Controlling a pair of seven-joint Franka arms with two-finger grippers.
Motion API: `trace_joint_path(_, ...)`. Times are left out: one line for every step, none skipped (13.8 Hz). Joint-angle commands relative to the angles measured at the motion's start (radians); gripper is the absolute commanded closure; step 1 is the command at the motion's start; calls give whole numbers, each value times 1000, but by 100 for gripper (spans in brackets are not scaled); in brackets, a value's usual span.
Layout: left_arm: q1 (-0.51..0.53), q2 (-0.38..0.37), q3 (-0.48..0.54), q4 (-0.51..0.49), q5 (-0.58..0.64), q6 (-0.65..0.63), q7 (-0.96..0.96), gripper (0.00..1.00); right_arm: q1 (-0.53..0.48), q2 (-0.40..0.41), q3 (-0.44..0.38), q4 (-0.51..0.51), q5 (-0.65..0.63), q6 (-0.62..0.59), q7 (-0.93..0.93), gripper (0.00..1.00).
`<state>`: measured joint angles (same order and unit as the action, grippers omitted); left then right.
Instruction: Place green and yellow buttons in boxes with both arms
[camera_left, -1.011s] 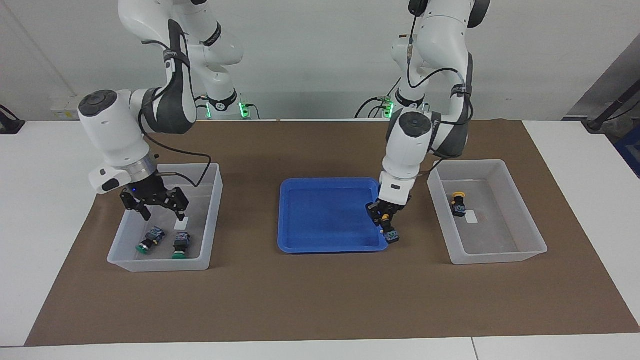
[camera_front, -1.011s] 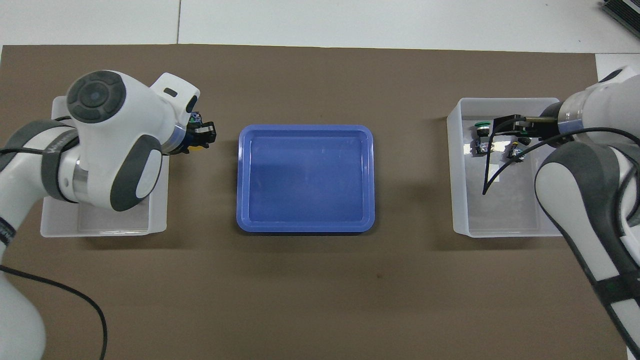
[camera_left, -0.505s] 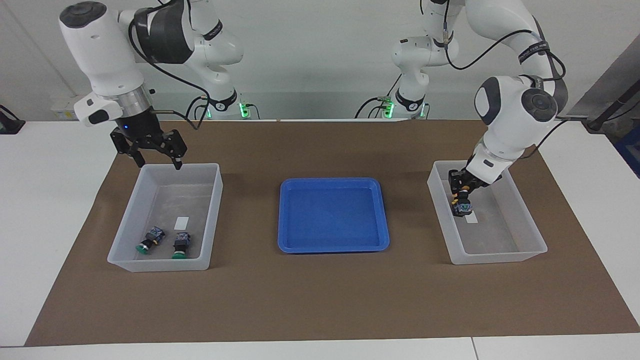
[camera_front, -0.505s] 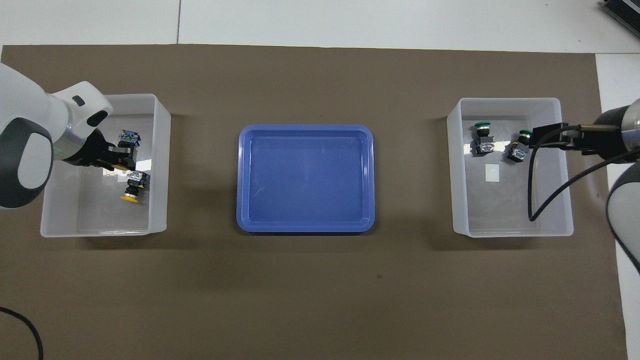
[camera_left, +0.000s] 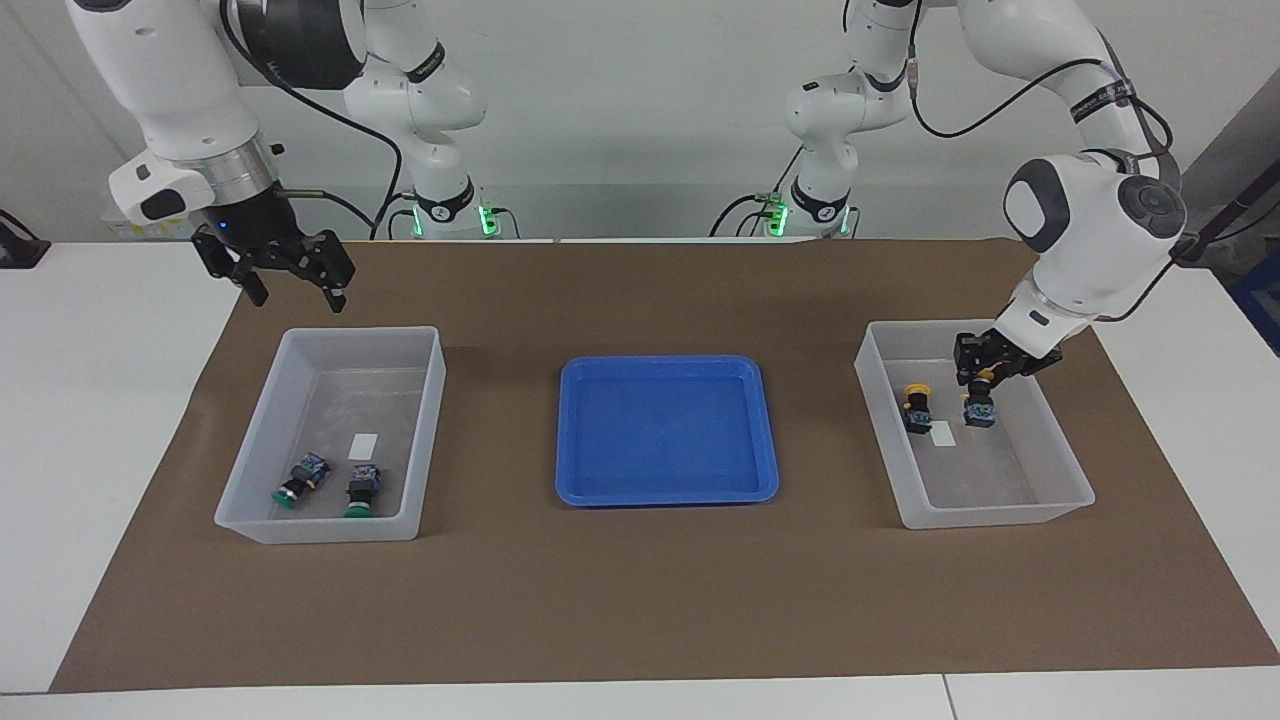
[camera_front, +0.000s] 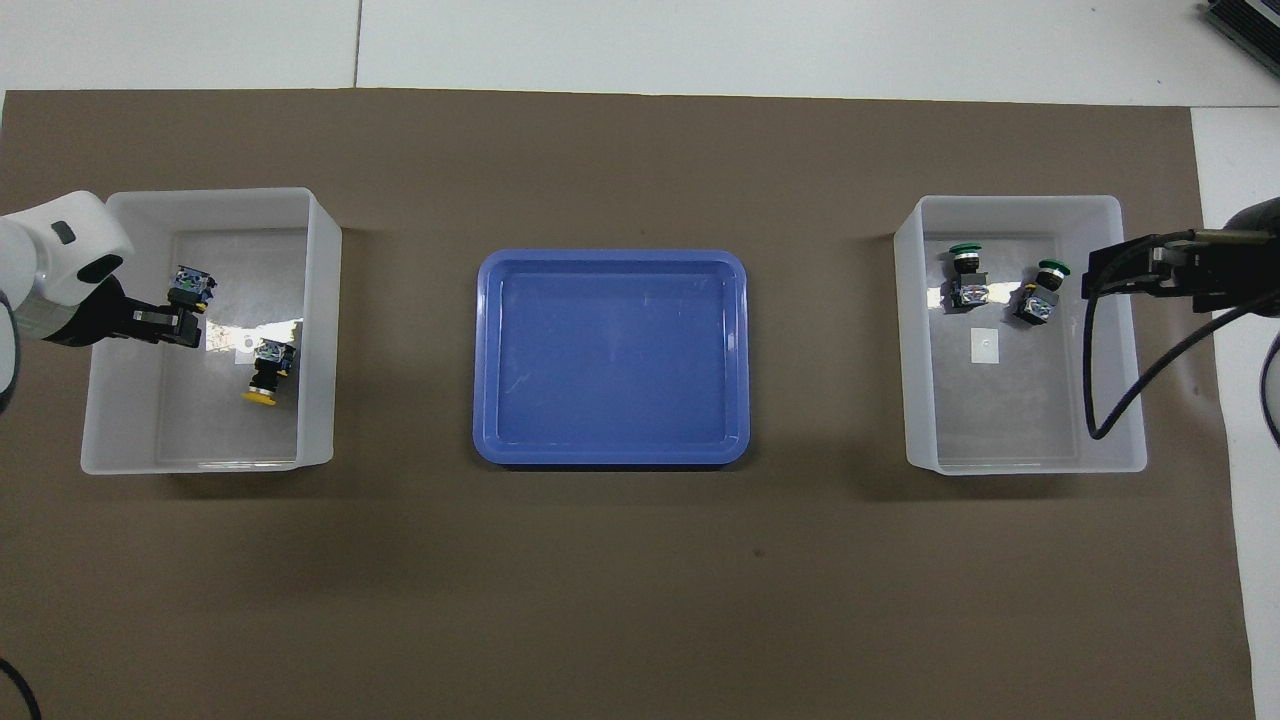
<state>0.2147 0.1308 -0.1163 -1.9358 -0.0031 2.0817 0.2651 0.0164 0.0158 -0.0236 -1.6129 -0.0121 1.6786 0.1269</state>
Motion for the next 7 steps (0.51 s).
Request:
trace_joint_path(32,-56,-8,-129,-14,148,28,100,-6,4,7,16,-9,-31,-12,0)
trace_joint_path(46,-53,-8,-149,-14,179,23,100,-7,4,7,16,-3,-22,-12,0)
trace_joint_path(51,-50,-8,-167,-15,210,20,100,-7,4,8,16,3,-19,-12,0)
trace_joint_path(51,-42,-8,-187,-14,244,19,100,-6,4,8,16,3,-19,-12,0)
trace_joint_path(51,-37,-8,-216,-15,280,11,100,-6,4,8,15,4,-19,-12,0)
trace_joint_path(51,-37,-8,-239,-14,306,5,100,-4,4,8,15,4,-20,-12,0)
trace_joint_path(51,-37,-8,-250,-14,314,3,95,-3,4,8,15,4,-19,-12,0)
